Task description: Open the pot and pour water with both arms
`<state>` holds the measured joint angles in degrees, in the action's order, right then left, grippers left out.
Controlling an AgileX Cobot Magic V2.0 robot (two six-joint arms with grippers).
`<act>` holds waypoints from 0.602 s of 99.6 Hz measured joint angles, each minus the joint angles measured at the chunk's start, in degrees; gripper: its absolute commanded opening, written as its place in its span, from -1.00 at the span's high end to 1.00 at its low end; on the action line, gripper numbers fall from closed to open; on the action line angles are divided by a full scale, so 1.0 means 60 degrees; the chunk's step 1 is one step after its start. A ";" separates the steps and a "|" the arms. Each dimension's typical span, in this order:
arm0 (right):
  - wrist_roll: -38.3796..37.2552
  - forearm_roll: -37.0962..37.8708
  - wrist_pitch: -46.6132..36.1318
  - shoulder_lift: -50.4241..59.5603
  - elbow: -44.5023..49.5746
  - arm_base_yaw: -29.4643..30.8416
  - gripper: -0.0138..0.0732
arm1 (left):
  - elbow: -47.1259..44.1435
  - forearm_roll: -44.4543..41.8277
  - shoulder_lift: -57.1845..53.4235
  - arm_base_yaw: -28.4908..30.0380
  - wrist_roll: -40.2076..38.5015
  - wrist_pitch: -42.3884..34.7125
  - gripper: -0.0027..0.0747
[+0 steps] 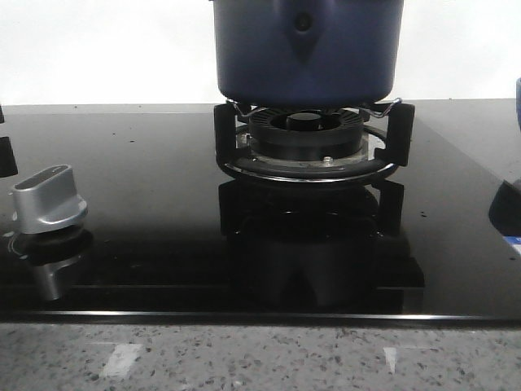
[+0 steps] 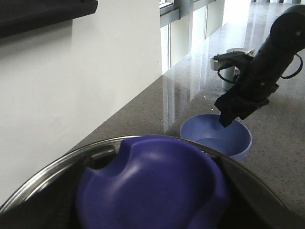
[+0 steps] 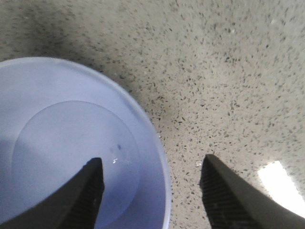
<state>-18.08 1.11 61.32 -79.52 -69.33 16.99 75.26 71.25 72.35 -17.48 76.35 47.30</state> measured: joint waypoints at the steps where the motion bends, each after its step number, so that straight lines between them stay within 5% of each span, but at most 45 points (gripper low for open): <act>1: 0.0000 -0.0056 0.0000 -0.0033 0.0000 0.0027 -0.24 | -0.0017 0.0000 -0.0027 0.0000 0.0000 0.0000 0.06; 37: 0.0123 -0.1353 -0.0097 -0.0837 0.0000 0.0784 -0.24 | -0.0016 0.0011 -0.0174 0.0000 0.0000 0.0000 0.06; 60: 0.0156 -0.1651 -0.0360 -0.1051 0.0145 0.0784 0.15 | -0.0016 0.0022 -0.0174 0.0000 0.0000 -0.0197 0.06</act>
<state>-17.14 -8.79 59.16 -85.83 -68.45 21.70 75.16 71.37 71.31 -17.48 76.35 46.12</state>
